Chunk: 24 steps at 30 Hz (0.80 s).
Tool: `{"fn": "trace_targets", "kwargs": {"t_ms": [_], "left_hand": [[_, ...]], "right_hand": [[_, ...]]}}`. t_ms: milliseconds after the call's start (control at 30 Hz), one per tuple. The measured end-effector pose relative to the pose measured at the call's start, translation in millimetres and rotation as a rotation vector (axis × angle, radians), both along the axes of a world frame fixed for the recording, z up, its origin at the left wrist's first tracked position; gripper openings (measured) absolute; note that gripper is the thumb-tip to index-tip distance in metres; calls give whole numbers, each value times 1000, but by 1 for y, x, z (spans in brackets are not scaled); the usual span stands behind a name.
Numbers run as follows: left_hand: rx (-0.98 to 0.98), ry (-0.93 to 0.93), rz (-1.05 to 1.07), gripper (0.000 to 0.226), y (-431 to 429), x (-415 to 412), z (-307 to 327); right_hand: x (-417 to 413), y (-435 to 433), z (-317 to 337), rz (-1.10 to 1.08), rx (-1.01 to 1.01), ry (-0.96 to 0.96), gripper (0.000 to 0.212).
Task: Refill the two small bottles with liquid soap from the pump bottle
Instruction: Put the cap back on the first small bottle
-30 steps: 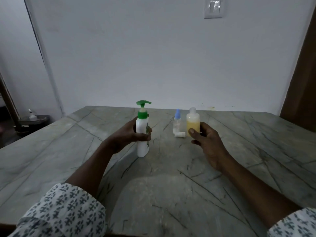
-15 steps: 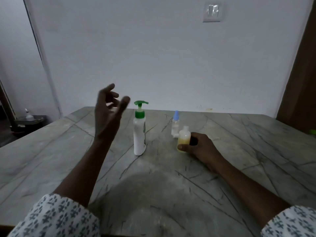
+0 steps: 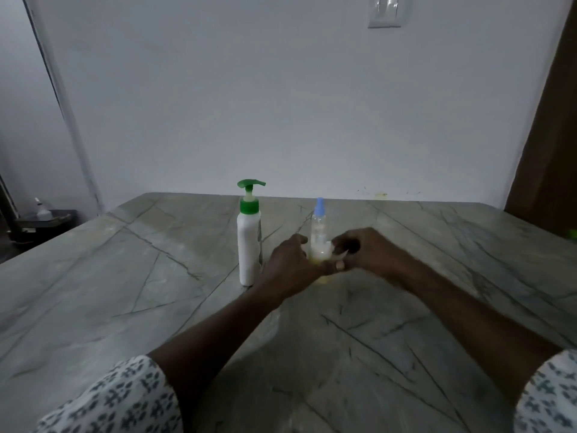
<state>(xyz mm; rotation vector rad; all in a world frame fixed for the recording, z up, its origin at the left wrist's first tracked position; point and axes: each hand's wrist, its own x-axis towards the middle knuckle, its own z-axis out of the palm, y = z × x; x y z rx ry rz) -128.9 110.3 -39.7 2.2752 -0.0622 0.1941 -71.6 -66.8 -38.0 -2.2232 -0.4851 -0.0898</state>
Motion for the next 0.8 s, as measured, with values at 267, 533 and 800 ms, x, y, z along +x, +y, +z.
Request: {"fn": "trace_targets", "kwargs": {"t_ms": [267, 533, 800], "left_hand": [[-39, -168, 65, 46, -4, 6, -18], [-56, -205, 55, 42, -2, 8, -20], [-110, -187, 31, 38, -1, 4, -20]], "right_hand": [[55, 13, -6, 0, -517, -304, 36], [49, 33, 2, 16, -754, -325, 16], [-7, 5, 66, -169, 227, -530, 20]]}}
